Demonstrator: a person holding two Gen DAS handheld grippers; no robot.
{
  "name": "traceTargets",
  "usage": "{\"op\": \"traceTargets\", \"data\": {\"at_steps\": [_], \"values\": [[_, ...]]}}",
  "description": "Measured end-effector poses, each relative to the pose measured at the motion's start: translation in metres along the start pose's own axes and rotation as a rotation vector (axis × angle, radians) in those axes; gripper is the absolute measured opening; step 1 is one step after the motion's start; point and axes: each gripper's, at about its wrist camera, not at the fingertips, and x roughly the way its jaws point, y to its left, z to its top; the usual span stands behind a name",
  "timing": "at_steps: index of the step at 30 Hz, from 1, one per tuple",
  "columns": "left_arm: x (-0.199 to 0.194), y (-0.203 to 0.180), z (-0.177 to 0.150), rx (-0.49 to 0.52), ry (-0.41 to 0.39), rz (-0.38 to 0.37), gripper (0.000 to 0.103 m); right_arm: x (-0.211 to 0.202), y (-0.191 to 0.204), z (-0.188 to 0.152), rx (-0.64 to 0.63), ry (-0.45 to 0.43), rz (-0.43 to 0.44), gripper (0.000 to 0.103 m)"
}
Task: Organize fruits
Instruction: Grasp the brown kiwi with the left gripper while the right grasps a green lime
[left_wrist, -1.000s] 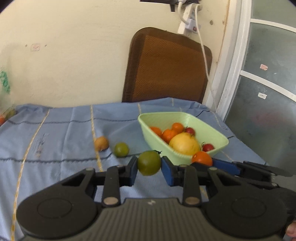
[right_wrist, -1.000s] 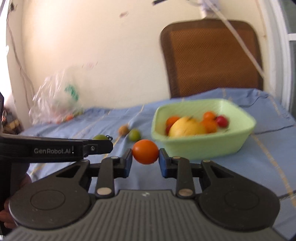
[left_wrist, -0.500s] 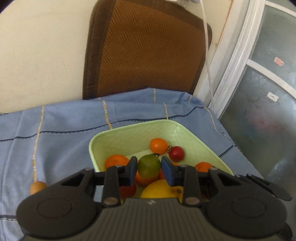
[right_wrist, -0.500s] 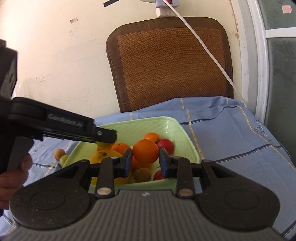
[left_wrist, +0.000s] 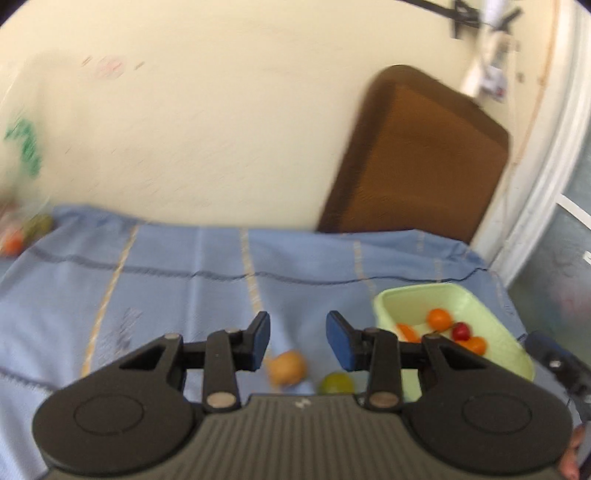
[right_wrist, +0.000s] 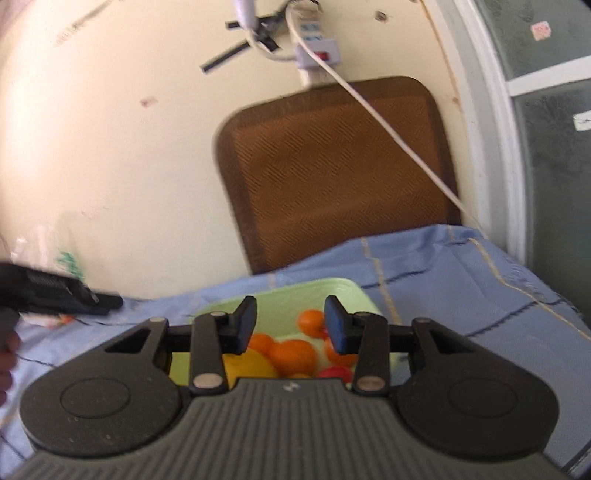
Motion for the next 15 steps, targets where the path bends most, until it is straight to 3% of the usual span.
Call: {"op": "traceTargets", "data": {"at_steps": [3,6,9,12,15], "values": [[0.006,0.014,-0.007,-0.040,0.023,-0.011,0.034,0.000,0.040,-0.001,-0.091,0.046,0.121,0.043],[0.013,0.016,-0.010,-0.050,0.038,-0.018,0.034,0.018,0.087,-0.014,-0.264,0.163,0.165,0.042],[0.016,0.022,-0.010,-0.078,0.036,-0.034,0.034,0.049,0.115,-0.028,-0.377,0.245,0.131,0.037],[0.018,0.031,-0.009,-0.103,0.035,-0.044,0.035,0.080,0.125,-0.035,-0.428,0.291,0.066,0.030],[0.022,0.038,-0.009,-0.113,0.040,-0.051,0.035,0.098,0.130,-0.042,-0.483,0.332,0.046,0.030]]}}
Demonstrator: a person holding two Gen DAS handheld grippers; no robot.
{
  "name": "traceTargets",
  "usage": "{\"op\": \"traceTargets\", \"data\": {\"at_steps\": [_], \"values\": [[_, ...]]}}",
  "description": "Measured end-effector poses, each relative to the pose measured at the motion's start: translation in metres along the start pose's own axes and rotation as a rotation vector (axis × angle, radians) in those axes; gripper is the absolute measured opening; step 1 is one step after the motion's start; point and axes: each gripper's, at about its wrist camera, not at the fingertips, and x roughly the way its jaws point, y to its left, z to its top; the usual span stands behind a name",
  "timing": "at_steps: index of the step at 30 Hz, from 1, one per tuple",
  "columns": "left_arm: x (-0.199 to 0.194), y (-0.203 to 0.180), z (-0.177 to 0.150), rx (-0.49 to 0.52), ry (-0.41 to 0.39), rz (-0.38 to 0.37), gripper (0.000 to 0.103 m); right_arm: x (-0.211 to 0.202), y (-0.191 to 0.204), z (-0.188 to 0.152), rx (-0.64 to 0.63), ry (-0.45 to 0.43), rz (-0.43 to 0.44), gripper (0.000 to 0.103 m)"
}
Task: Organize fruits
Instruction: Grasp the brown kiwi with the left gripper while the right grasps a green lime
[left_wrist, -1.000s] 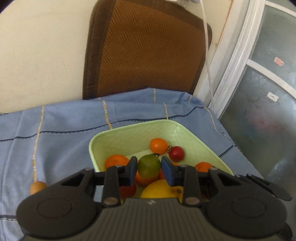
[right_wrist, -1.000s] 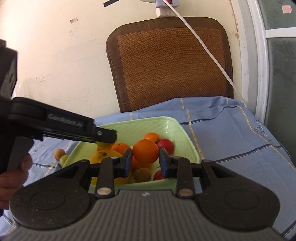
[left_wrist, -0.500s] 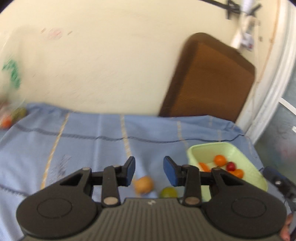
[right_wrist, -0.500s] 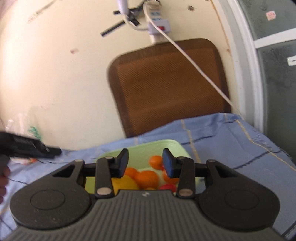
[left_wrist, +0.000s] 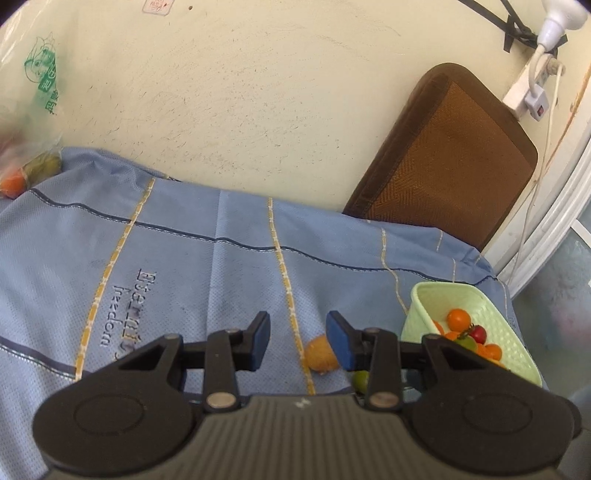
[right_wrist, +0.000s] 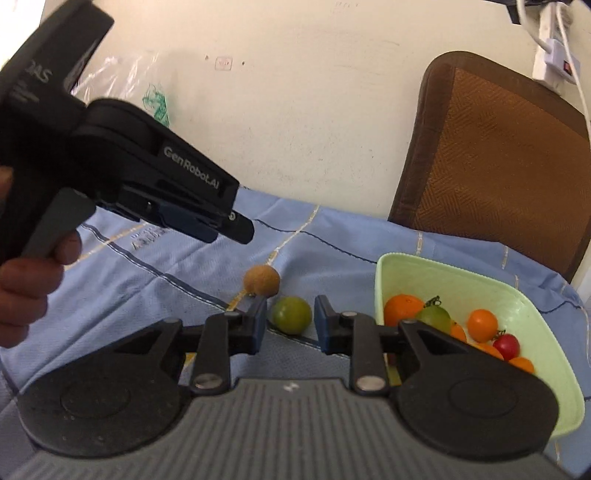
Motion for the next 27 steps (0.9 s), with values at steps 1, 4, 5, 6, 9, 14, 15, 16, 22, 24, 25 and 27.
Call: {"op": "traceTargets", "data": {"at_steps": [1,4,5,6,9,14,15,16,22,24,25,27], "values": [[0.002,0.002,0.000,-0.005,0.002,-0.005,0.035,0.006,0.002,-0.001,-0.025,0.015,-0.016,0.030],[0.008,0.006,0.000,-0.015,0.008,-0.018,0.035,0.020,0.011,-0.001,-0.119,0.031,-0.072,0.032],[0.010,0.006,0.000,-0.016,0.013,-0.023,0.035,0.022,0.014,-0.002,-0.140,0.036,-0.080,0.033],[0.012,0.006,-0.001,-0.016,0.018,-0.030,0.035,0.023,0.017,-0.003,-0.168,0.037,-0.096,0.032],[0.017,0.000,-0.004,0.008,0.024,-0.021,0.041,0.021,0.024,-0.010,-0.247,0.018,-0.132,0.028],[0.020,-0.019,-0.010,0.103,0.012,0.007,0.040,-0.026,0.013,-0.019,-0.177,-0.091,-0.127,0.027],[0.022,-0.023,-0.011,0.121,0.012,0.019,0.040,-0.034,0.008,-0.021,-0.134,-0.096,-0.103,0.027],[0.025,-0.027,-0.012,0.141,0.013,0.034,0.040,-0.043,0.001,-0.023,-0.081,-0.096,-0.072,0.027],[0.036,-0.045,-0.023,0.214,0.028,0.051,0.029,-0.066,-0.029,-0.038,0.120,-0.075,0.016,0.027],[0.030,-0.052,-0.031,0.257,0.012,0.079,0.029,-0.066,-0.036,-0.041,0.169,-0.062,0.038,0.027],[0.025,-0.053,-0.034,0.263,0.010,0.079,0.029,-0.066,-0.040,-0.043,0.193,-0.053,0.048,0.027],[0.010,-0.053,-0.041,0.255,0.001,0.053,0.029,-0.070,-0.040,-0.047,0.229,-0.041,0.062,0.028]]}}
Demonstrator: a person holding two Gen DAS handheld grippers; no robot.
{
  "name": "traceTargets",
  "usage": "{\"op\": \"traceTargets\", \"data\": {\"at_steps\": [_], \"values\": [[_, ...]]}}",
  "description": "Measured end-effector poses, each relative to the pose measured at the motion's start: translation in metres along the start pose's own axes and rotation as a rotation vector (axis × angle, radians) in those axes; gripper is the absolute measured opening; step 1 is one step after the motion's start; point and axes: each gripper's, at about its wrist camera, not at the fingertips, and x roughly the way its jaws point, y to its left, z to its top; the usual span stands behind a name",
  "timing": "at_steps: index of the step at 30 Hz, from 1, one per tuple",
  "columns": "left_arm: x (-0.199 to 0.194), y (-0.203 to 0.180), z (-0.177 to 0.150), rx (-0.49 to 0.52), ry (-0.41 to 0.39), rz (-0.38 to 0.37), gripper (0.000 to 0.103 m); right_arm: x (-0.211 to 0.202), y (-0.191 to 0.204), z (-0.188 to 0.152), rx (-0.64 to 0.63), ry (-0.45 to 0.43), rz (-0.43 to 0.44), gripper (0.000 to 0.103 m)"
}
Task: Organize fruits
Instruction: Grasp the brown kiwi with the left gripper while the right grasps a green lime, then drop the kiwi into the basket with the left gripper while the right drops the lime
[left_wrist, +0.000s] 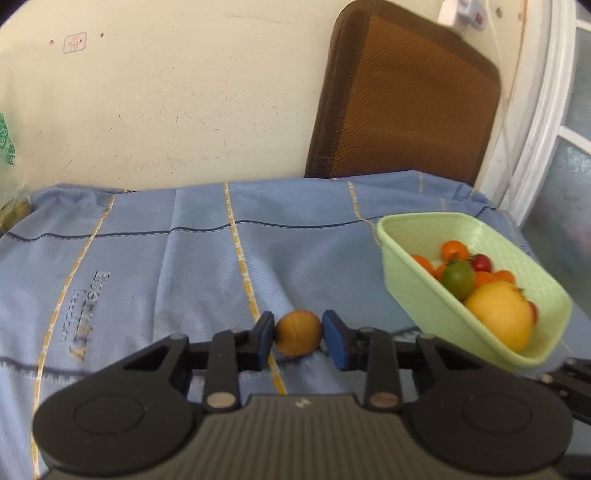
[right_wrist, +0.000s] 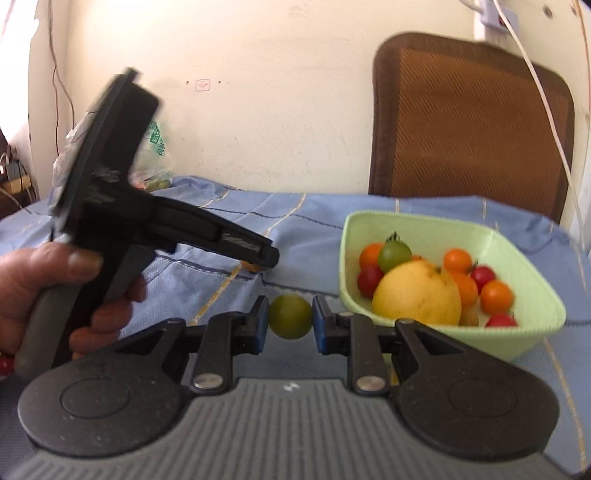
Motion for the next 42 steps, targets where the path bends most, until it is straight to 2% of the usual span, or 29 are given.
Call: {"op": "traceTargets", "data": {"at_steps": [5,10,16,19,24,27,31,33,36,42], "values": [[-0.046,0.001,-0.021,-0.015,-0.037,-0.015,0.029,-0.004,0.007,-0.008,0.052,0.018,0.045,0.028],[-0.075,0.000,-0.050,0.001,-0.037,0.026,0.029,-0.015,0.019,-0.015,0.038,0.018,0.061,0.028],[-0.072,-0.003,-0.070,0.018,-0.022,0.059,0.031,-0.012,0.032,-0.024,0.007,0.046,0.044,0.031],[-0.073,-0.007,-0.071,0.038,-0.024,0.067,0.038,-0.010,0.032,-0.025,0.007,0.053,0.037,0.032],[-0.073,-0.013,-0.073,0.062,-0.026,0.084,0.029,-0.013,0.030,-0.025,0.013,0.045,0.040,0.028],[-0.075,-0.021,-0.056,0.047,-0.038,0.004,0.029,-0.026,0.019,-0.020,0.036,-0.034,0.015,0.028],[-0.064,-0.053,-0.014,0.090,-0.086,-0.065,0.030,-0.044,-0.022,-0.003,0.104,-0.163,-0.086,0.028],[-0.051,-0.071,0.007,0.107,-0.099,-0.104,0.030,-0.046,-0.039,0.003,0.110,-0.193,-0.146,0.029],[-0.021,-0.091,0.034,0.115,-0.083,-0.155,0.030,-0.041,-0.073,0.009,0.171,-0.199,-0.174,0.029],[0.047,-0.115,0.059,0.056,0.044,-0.216,0.030,-0.012,-0.103,0.010,0.171,-0.142,-0.193,0.031]]}}
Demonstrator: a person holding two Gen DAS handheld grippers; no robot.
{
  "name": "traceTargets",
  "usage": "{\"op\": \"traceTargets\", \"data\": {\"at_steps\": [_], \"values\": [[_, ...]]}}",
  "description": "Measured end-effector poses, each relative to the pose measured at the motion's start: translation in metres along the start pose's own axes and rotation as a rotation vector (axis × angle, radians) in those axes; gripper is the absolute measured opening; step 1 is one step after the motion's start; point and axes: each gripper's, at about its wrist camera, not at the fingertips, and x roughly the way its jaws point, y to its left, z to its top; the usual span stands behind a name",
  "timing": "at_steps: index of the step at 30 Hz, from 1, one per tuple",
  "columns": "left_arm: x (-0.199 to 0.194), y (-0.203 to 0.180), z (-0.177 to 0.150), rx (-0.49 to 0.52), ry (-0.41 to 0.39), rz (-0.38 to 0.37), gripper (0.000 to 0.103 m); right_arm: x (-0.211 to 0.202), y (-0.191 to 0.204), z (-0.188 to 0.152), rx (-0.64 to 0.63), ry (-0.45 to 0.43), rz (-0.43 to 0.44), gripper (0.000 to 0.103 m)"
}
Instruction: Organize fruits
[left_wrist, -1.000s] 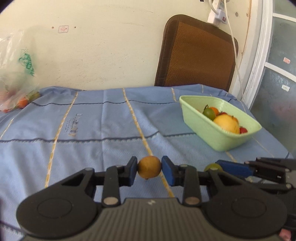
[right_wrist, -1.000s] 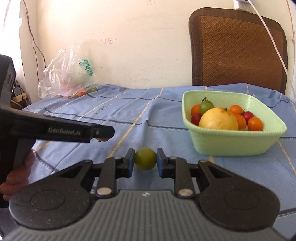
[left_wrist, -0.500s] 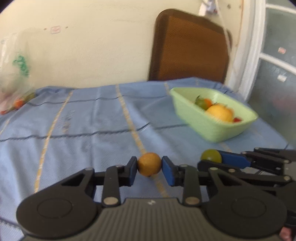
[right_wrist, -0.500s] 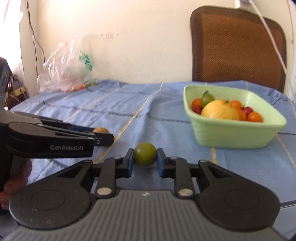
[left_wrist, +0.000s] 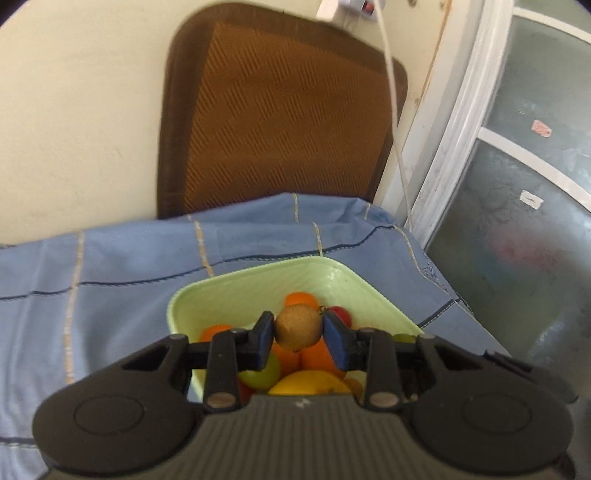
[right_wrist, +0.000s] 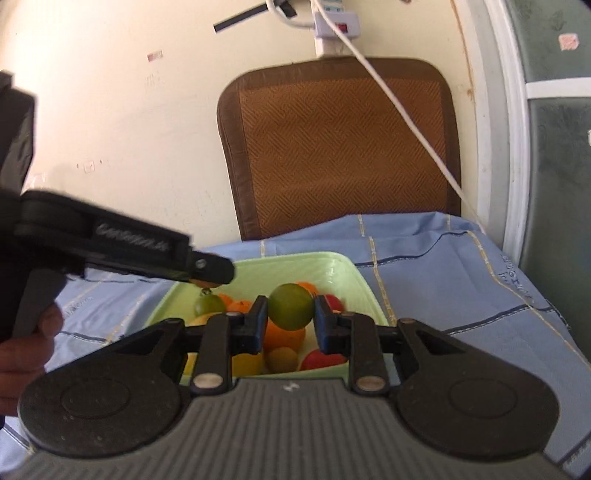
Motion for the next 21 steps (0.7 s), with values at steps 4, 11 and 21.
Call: {"op": "traceTargets", "data": {"at_steps": [4,11,21], "values": [[0.020,-0.002,0.001,-0.029,0.035,-0.005,0.033,0.005,-0.004,-0.005,0.008,0.010,0.012,0.035],[-0.021,0.004,-0.003,-0.057,-0.034,0.010,0.044,-0.014,-0.013,-0.002,0.077,-0.086,0.020,0.045],[-0.120,0.006,-0.070,0.007,-0.093,0.287,0.055,-0.066,0.021,-0.020,0.228,-0.053,-0.003,0.061]]}}
